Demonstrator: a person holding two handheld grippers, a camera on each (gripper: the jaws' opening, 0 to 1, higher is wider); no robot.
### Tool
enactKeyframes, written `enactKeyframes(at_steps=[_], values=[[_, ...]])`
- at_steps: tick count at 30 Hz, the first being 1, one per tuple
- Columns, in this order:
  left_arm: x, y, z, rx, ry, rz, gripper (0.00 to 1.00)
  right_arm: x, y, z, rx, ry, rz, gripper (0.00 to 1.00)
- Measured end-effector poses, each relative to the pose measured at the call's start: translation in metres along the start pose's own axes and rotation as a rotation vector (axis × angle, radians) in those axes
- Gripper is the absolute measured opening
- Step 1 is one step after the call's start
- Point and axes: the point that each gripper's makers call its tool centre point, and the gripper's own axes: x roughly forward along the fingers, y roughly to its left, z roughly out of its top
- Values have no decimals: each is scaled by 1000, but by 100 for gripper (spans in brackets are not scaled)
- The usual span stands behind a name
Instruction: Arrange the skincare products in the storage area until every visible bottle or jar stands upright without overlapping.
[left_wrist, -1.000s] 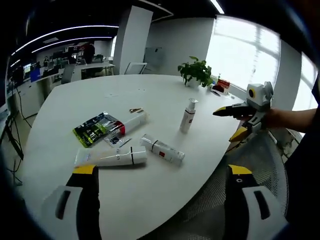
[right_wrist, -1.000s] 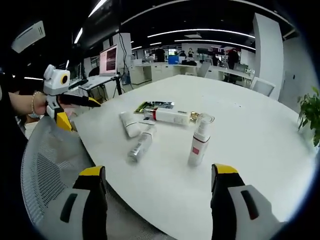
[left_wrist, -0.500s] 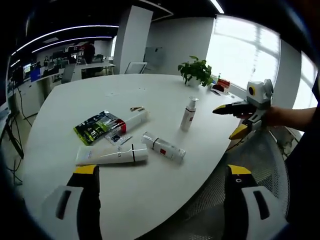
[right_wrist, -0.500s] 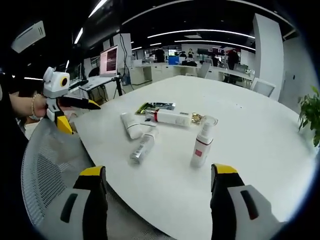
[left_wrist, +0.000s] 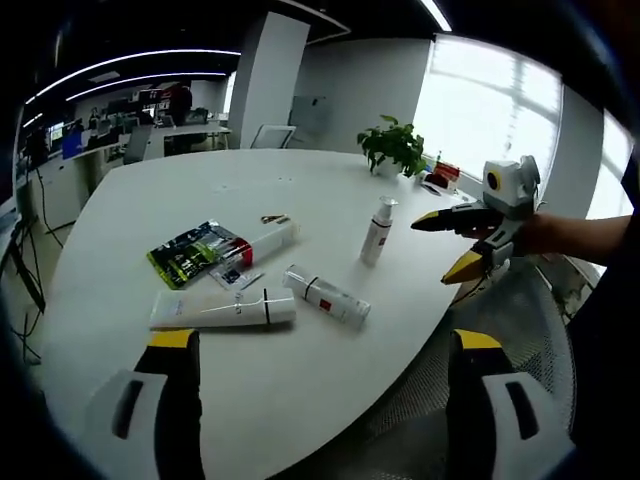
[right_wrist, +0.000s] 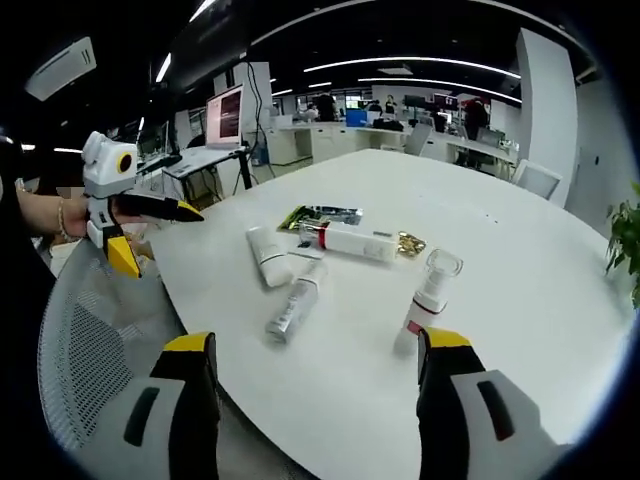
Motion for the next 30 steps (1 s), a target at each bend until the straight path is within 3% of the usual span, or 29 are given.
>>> enactKeyframes(at_steps=[15, 22, 30], values=[[1, 10, -2, -18, 8, 20, 95, 51, 19, 14, -28, 58, 83, 70], [2, 14, -5, -14, 20, 21, 95, 77, 22, 10, -14, 94, 98, 63], [2, 20, -6, -38, 18, 33, 95, 99, 25, 1, -7, 186, 97, 54]])
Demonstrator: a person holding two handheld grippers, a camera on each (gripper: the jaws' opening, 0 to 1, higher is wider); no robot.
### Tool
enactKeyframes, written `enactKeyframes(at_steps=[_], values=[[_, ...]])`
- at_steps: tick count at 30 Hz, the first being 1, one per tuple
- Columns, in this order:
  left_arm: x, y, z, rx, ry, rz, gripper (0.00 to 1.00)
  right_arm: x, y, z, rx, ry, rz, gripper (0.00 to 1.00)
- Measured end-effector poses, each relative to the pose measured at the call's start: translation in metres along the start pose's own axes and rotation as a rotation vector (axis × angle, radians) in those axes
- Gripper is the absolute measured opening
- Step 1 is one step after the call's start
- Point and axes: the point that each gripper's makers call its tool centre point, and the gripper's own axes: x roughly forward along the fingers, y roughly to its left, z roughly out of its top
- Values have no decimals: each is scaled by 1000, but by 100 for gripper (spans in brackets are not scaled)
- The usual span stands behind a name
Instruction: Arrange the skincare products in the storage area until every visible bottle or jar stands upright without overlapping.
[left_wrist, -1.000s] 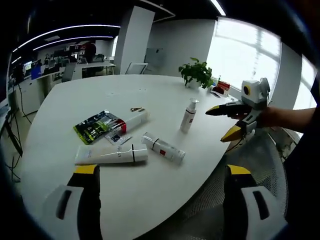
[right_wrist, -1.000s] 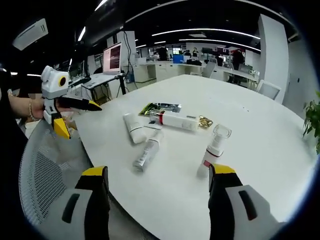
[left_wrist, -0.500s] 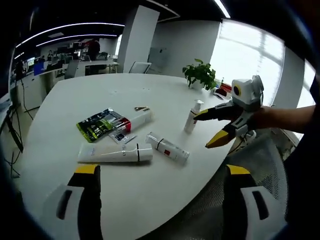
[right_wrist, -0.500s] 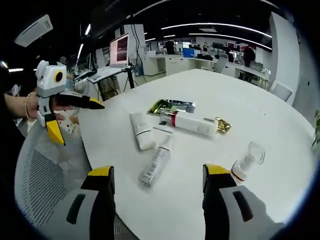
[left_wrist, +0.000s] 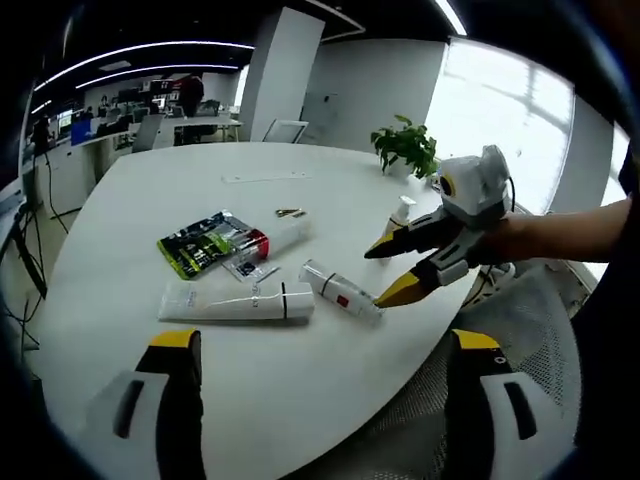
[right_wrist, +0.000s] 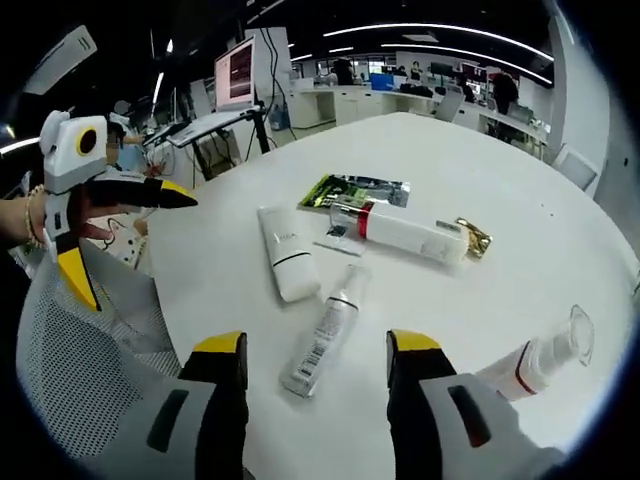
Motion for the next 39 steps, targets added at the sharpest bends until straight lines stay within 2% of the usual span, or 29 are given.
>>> enactKeyframes(at_steps=[9, 16, 21, 39], values=[[1, 3, -3, 0, 5, 2, 94, 17, -6, -7, 25, 56, -41, 42], [1, 6, -3, -18, 0, 7, 94, 24, 1, -4, 11, 83, -48, 36], [1, 6, -3, -21, 1, 8, 94, 33, 0, -10, -6, 114, -64, 32], [1, 7, -4, -28, 6, 19, 94, 37, -10, -16, -24, 160, -103, 21]])
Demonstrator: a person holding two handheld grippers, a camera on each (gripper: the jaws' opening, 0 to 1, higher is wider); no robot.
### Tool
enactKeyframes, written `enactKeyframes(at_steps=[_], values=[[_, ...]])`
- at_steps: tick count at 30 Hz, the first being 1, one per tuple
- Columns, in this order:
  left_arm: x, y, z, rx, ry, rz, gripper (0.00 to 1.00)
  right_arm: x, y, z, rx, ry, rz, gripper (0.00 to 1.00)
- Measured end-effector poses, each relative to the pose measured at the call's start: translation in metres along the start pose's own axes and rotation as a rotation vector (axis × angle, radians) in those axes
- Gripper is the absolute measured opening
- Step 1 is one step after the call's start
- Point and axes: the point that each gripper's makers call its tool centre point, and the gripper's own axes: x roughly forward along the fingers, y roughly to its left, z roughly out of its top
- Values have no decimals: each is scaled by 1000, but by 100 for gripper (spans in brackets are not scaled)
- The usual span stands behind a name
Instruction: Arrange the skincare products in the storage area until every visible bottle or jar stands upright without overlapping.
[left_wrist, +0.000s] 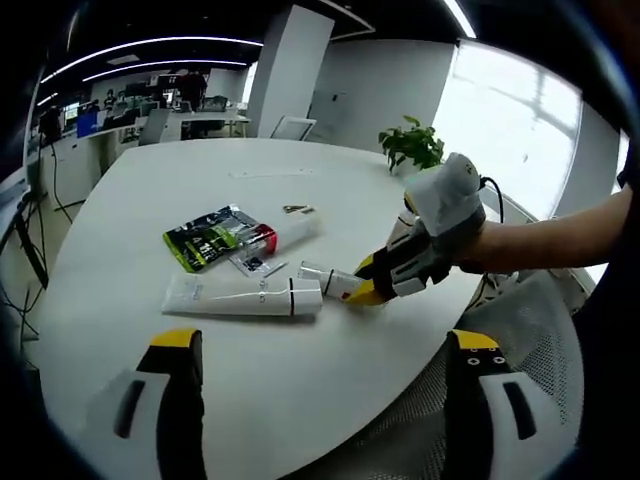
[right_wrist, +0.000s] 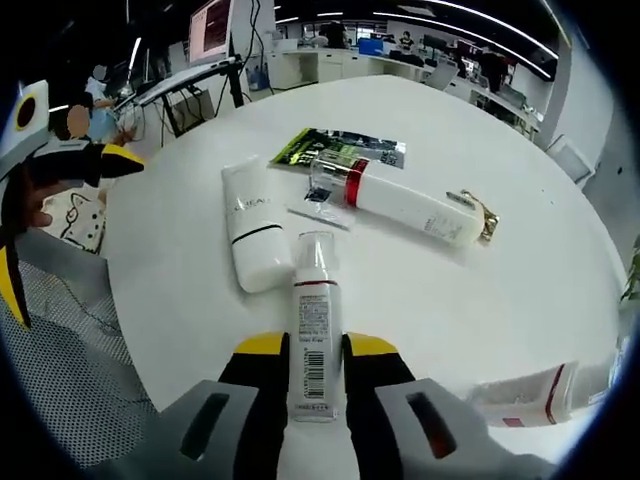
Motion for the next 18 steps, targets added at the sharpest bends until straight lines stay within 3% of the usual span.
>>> enactKeyframes(at_steps=[6, 18], values=[[0, 1, 0, 2, 2, 3, 93, 1, -2, -2, -19, 10, -15, 20], [-2, -2, 3, 8, -10, 7, 93, 2, -5, -3, 42, -9, -18, 19]])
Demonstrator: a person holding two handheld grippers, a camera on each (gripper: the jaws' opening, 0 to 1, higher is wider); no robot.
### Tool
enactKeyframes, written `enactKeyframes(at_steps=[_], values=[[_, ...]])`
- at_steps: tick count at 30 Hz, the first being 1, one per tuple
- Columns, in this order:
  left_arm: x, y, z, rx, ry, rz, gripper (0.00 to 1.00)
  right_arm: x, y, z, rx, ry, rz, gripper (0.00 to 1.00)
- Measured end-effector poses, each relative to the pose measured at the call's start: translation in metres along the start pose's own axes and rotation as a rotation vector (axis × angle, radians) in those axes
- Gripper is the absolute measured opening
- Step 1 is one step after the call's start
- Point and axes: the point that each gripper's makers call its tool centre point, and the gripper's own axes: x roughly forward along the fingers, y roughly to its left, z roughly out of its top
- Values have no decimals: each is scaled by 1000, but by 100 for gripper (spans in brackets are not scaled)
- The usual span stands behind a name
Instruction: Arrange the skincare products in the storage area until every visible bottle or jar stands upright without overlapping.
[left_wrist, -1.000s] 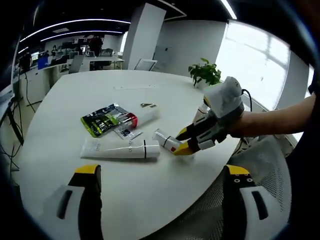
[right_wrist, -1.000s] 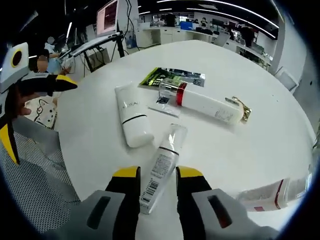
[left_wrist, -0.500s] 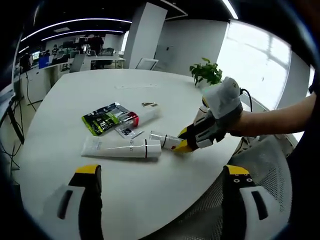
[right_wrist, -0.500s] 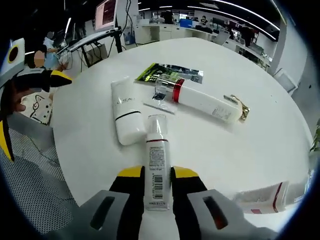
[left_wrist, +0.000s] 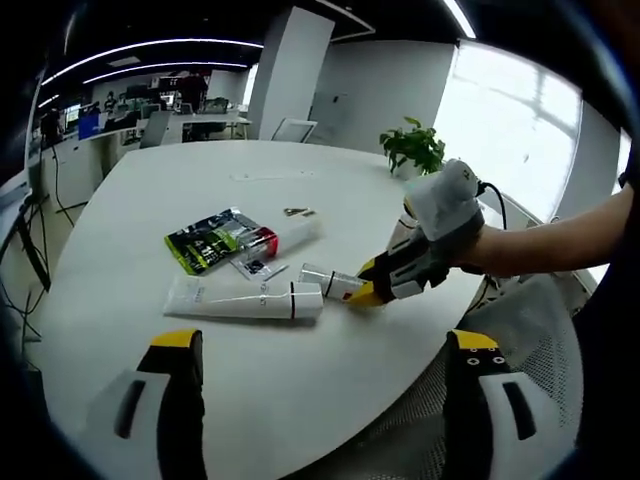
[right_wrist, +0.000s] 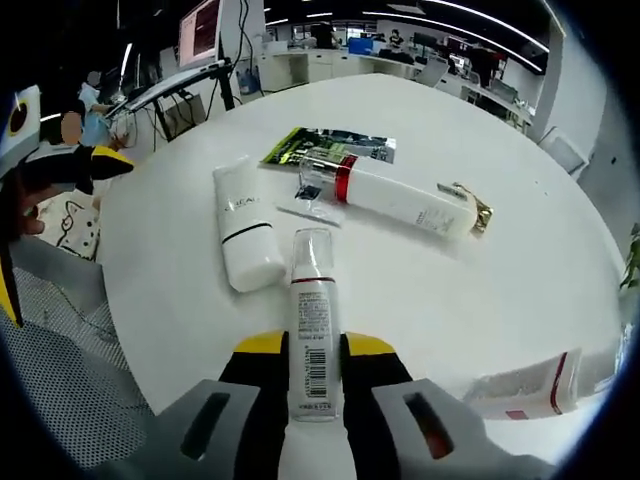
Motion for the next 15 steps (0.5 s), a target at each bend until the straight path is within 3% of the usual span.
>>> enactKeyframes(at_steps=[6, 15], values=[[-2, -5, 3, 6, -4, -7, 93, -9, -1, -3, 61, -31, 11, 19], [-7, -13, 16, 0, -29, -18, 92, -37, 2, 13, 188, -151, 54, 19]])
